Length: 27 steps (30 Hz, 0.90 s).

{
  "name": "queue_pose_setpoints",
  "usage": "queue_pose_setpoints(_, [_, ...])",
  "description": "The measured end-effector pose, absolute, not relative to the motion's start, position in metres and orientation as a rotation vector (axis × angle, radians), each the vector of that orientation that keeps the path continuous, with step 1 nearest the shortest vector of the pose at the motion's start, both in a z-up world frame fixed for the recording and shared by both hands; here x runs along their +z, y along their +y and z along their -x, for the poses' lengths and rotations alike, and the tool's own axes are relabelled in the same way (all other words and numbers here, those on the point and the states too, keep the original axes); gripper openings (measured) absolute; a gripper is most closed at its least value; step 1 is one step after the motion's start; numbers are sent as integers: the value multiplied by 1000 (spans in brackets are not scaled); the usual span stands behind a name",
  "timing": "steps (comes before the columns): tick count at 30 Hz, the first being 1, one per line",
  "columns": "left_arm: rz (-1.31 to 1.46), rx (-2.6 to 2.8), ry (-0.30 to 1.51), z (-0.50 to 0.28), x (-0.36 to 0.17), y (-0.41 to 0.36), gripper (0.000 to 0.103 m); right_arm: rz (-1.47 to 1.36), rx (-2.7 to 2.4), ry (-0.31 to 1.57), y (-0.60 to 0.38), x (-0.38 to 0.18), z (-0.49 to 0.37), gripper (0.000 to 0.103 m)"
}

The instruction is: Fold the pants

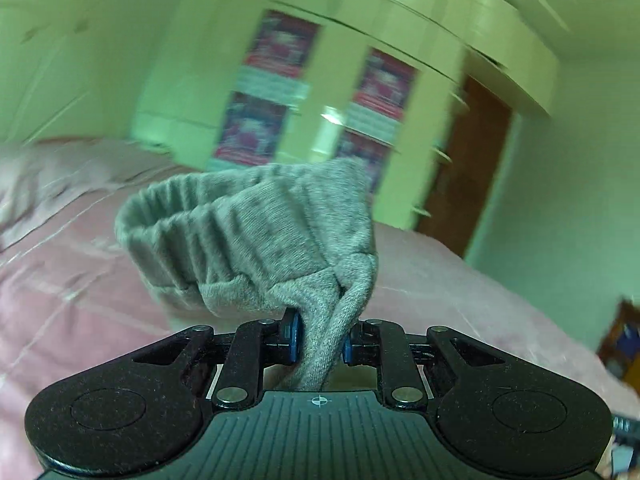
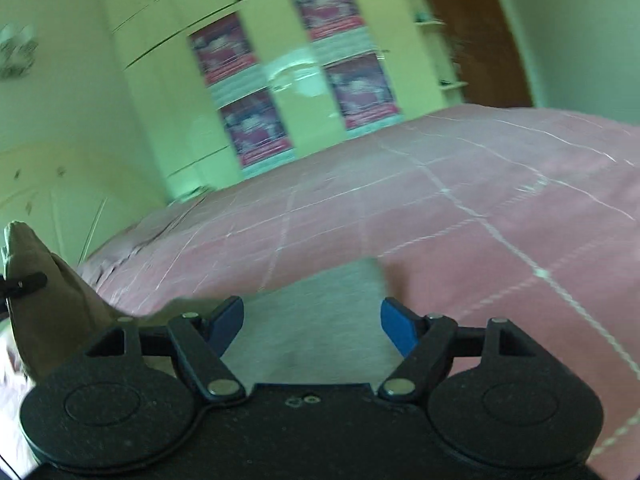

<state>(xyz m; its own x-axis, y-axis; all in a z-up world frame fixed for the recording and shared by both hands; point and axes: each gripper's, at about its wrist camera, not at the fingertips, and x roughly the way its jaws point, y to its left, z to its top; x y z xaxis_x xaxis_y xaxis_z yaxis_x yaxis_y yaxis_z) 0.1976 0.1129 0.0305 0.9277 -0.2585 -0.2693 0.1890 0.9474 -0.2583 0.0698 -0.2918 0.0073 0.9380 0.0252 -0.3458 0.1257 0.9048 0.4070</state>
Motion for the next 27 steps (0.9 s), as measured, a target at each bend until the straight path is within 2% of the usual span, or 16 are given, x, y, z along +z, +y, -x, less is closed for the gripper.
queue_pose_setpoints(5, [93,-421,339,-213,40,-14,20,-638,-158,286,-350,-5,-42,70])
queue_pose_setpoints(6, [72,-468,365,-214,36,-40,29,-677,-173,282,-362,-10,-37,70])
queue_pose_setpoints(7, [32,-520,435,-213,28,-71,44,-720,-184,284,-374,-15,-33,70])
queue_pose_setpoints(8, [-11,-547,506,-215,17,-91,91,-767,-190,284,-384,-22,-32,70])
queue_pose_setpoints(9, [-55,-510,538,-207,8,-106,103,-817,-190,285,-393,-28,-32,70])
queue_pose_setpoints(12, [9,-470,549,-176,-2,-86,102,-960,-85,297,-406,-44,-40,70])
queue_pose_setpoints(17, [62,-329,524,-118,-3,-2,102,-1116,123,386,-388,-65,-70,69])
queue_pose_setpoints(19, [49,-282,566,-101,-13,30,102,-1153,126,426,-383,-71,-81,69])
queue_pose_setpoints(23, [44,-231,622,-80,-36,67,102,-1163,106,470,-374,-71,-102,69])
queue_pose_setpoints(27, [61,-213,634,-86,-44,63,102,-1085,57,458,-364,-62,-116,68])
